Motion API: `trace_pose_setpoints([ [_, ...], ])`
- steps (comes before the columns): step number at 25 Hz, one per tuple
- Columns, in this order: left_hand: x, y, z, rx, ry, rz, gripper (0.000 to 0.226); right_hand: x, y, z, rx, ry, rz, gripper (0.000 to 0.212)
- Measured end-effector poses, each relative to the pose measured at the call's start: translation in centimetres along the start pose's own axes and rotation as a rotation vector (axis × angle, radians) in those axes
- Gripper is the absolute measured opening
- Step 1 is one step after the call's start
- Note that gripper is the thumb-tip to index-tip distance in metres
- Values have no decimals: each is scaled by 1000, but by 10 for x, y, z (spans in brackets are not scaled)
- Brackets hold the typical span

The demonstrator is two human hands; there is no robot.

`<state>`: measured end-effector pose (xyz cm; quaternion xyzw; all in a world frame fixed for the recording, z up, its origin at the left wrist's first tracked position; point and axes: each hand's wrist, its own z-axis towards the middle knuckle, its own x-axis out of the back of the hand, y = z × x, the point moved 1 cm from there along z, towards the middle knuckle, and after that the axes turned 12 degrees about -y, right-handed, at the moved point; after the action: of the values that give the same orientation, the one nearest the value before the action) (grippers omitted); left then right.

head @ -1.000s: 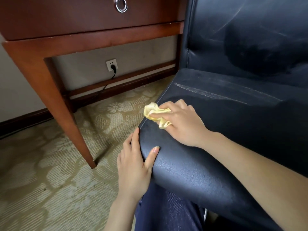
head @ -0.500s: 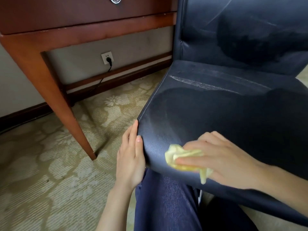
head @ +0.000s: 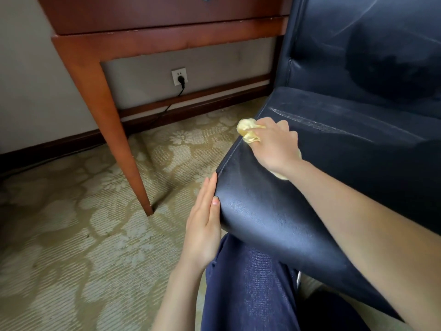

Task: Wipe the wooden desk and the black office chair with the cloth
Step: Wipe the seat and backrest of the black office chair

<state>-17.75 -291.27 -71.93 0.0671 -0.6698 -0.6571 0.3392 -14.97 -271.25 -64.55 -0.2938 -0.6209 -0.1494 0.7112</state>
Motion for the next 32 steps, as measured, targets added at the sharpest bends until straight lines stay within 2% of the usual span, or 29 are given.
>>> trace_pose_setpoints([
  [3, 1, -2, -4, 2, 39, 50, 44, -8, -40, -9, 186, -53, -128, 31],
  [6, 3, -9, -15, 73, 117, 199, 43, -22, -63, -40, 331, -51, -225, 31],
  [10, 16, -16, -31, 176, 247, 237, 37, -32, -70, -93, 383, 53, -353, 37],
  [14, 22, -7, -32, 174, 310, 190, 37, -55, -57, -134, 522, 153, -388, 39],
  [17, 18, 10, -26, 73, 269, 177, 36, -68, -36, -163, 605, 233, -423, 39],
  [19, 11, 20, -21, -39, 131, 226, 39, -69, -17, -180, 601, 300, -407, 42],
  [22, -3, 29, -20, -104, -37, 340, 44, -65, 12, -204, 489, 435, -302, 41],
  [24, -14, 31, -23, -100, -67, 364, 46, -58, 30, -220, 292, 498, -242, 49],
  [26, -20, 33, -27, -97, -46, 365, 47, -46, 49, -233, 46, 509, -168, 55],
  [28, -24, 33, -29, -97, -10, 345, 46, -32, 67, -241, -155, 524, -81, 52],
  [30, -27, 33, -31, -98, 20, 295, 48, -26, 70, -240, -271, 546, -50, 42],
  [32, -31, 33, -33, -95, 33, 252, 49, -24, 60, -230, -366, 532, -32, 41],
])
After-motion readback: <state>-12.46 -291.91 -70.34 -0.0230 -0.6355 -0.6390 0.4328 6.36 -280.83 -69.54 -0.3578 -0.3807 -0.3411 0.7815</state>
